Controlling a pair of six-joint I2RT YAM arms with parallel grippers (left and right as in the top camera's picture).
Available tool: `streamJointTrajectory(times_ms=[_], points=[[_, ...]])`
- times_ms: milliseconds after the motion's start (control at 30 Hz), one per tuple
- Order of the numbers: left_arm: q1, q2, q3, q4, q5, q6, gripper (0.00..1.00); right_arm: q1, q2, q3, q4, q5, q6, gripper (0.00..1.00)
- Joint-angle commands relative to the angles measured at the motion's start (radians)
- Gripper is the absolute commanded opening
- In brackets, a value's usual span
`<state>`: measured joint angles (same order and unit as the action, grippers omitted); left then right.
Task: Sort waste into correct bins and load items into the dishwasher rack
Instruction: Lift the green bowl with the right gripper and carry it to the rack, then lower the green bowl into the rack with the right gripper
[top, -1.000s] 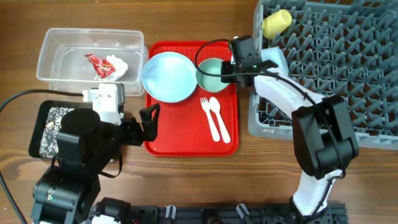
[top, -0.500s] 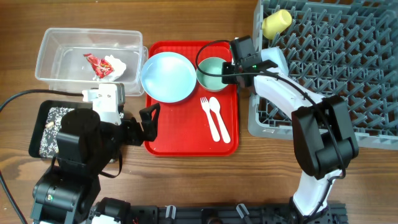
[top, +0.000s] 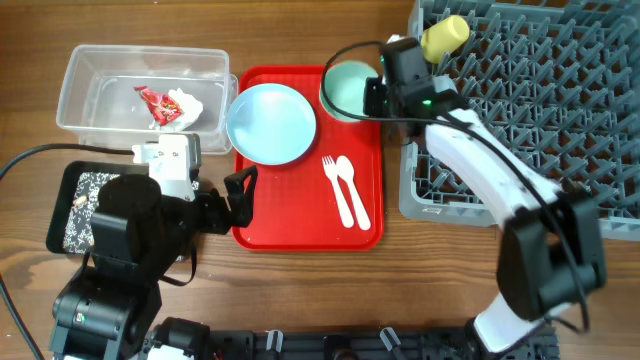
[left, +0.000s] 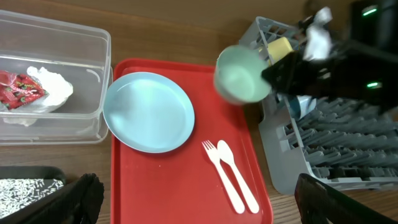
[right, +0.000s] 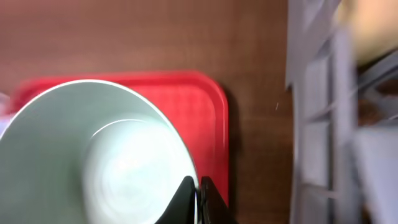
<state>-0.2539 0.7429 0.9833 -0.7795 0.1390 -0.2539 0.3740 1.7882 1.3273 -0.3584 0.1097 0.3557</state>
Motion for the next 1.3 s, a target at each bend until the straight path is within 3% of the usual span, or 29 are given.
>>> streamJointTrajectory(times_ms=[0, 233, 533, 867, 1267], points=[[0.005, -0.003, -0.003, 0.000, 0.005, -0.013, 1.00, 0.002, -0.138, 0.037, -0.018, 0.066, 0.006, 0.04], [0.005, -0.003, -0.003, 0.000, 0.005, -0.013, 1.00, 0.002, -0.349, 0.037, -0.173, 0.262, -0.073, 0.04], [0.005, -0.003, -0.003, 0.001, 0.005, -0.016, 1.00, 0.002, -0.540, 0.037, -0.513, 0.538, -0.089, 0.04], [0.005, -0.003, -0.003, 0.001, 0.005, -0.016, 1.00, 0.002, -0.531, 0.037, -0.846, 0.752, 0.040, 0.04], [0.005, -0.003, -0.003, -0.005, 0.009, -0.016, 1.00, 0.027, -0.529, 0.052, -0.949, 0.798, 0.029, 0.04]])
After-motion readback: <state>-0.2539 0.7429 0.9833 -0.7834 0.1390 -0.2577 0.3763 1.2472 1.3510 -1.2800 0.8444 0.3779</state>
